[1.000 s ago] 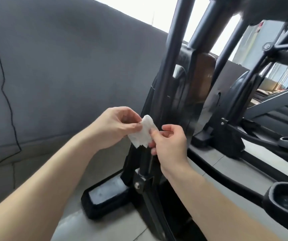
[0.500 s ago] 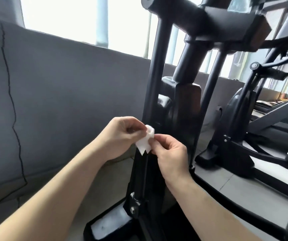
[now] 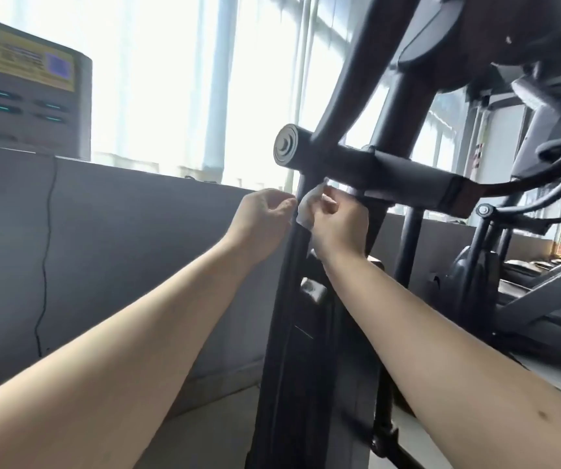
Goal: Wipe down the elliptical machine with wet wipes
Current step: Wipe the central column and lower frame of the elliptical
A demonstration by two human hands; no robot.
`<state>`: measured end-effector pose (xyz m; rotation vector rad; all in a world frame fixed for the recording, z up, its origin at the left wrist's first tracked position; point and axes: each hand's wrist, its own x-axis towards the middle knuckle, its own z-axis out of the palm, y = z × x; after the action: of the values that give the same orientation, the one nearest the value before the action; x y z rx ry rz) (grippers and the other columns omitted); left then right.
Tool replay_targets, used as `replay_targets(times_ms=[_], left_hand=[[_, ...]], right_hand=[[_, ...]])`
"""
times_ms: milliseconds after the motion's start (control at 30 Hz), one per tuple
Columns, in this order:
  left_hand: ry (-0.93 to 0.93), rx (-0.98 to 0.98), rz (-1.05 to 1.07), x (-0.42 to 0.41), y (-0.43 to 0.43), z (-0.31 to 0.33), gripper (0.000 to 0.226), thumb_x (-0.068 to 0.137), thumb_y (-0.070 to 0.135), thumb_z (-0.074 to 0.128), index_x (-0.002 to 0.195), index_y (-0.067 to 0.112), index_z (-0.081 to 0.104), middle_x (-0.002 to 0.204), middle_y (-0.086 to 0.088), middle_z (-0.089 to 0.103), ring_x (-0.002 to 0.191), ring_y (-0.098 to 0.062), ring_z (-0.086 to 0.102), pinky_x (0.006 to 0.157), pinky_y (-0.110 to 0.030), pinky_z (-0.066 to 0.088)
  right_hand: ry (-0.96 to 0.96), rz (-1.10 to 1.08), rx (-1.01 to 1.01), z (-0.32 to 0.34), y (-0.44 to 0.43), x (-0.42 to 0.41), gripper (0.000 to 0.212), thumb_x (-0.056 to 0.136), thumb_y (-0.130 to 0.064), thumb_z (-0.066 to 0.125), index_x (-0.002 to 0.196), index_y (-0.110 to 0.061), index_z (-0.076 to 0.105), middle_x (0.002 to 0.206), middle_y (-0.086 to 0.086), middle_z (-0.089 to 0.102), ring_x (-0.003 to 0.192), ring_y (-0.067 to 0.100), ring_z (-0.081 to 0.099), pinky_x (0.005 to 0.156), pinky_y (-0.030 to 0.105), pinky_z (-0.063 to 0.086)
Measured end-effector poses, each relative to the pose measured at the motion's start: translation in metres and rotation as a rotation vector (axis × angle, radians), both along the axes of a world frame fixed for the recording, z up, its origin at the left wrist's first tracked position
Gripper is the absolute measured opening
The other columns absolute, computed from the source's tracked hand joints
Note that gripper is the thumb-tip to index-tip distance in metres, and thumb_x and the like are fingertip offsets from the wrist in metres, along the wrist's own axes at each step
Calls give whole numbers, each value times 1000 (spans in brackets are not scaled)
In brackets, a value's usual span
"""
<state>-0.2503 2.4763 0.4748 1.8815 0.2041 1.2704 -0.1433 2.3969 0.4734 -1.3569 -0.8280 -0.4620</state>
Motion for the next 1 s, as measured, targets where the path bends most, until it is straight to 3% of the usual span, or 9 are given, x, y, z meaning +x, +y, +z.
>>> replay_targets(times_ms=[167, 300, 367, 533, 700, 733, 800, 867, 1000], left_hand=[[18, 60, 14, 1, 5, 2, 8, 94, 32, 70, 96, 27, 76, 90, 8, 75, 83, -9, 69, 77, -28, 53], [38, 54, -8, 0, 9, 0, 12, 89, 37, 76, 97, 28, 73, 83, 8, 73, 68, -4, 64, 62, -24, 48], [19, 53, 0, 2, 11, 0, 15, 87, 36, 77, 97, 25, 74, 79, 9, 73, 51, 4, 55, 53, -20, 40], [20, 49, 1, 7, 18, 0, 5, 86, 28, 78, 87, 24, 76, 75, 12, 71, 59, 4, 57, 60, -19, 42], [78, 72, 11, 9, 26, 4, 15, 92, 30, 72, 79, 21, 75, 71, 10, 70, 53, 2, 53, 56, -19, 39], [69, 64, 33, 11, 28, 5, 14, 92, 30, 72, 81, 22, 75, 74, 11, 71, 58, 4, 56, 58, -18, 40], [18, 42, 69, 15, 30, 9, 12, 92, 30, 72, 84, 21, 75, 80, 10, 73, 72, -1, 64, 66, -22, 47], [-62, 15, 105, 21, 32, 13, 10, 92, 28, 73, 84, 21, 74, 80, 9, 73, 77, -6, 67, 72, -24, 50], [-121, -3, 104, 33, 33, 20, 10, 90, 25, 75, 81, 24, 74, 73, 11, 71, 73, -10, 67, 70, -24, 48]], right_hand=[[-58, 104, -103, 1, 1, 8, 28, 84, -44, 80, 75, -22, 65, 73, -3, 73, 75, 16, 73, 82, 45, 61], [-52, 124, -181, 9, -1, 7, 32, 87, -47, 78, 73, -22, 63, 62, -8, 66, 58, 2, 60, 62, 16, 50], [-55, 132, -220, 10, -2, 8, 38, 89, -50, 75, 74, -17, 63, 59, -8, 64, 53, 1, 55, 56, 14, 45], [-45, 84, -254, 12, 1, 9, 45, 89, -52, 72, 73, -12, 61, 70, 1, 69, 66, 10, 60, 74, 30, 51], [-62, 100, -351, 18, -8, 2, 47, 98, -48, 63, 70, -10, 62, 66, -6, 67, 66, 6, 59, 77, 27, 47], [-57, 109, -353, 18, -9, 3, 39, 99, -43, 61, 76, -12, 65, 68, -8, 68, 71, 5, 60, 83, 29, 47], [-47, 78, -310, 17, -11, 9, 23, 99, -31, 62, 118, -18, 68, 80, -15, 69, 87, 4, 64, 96, 34, 50], [-10, 57, -202, 15, -10, 9, 46, 98, -26, 67, 142, -19, 56, 93, -18, 67, 88, -5, 65, 94, 31, 53], [71, 44, -121, 17, 6, 4, 14, 87, -42, 78, 94, -30, 79, 77, -12, 73, 77, 9, 70, 78, 32, 59]])
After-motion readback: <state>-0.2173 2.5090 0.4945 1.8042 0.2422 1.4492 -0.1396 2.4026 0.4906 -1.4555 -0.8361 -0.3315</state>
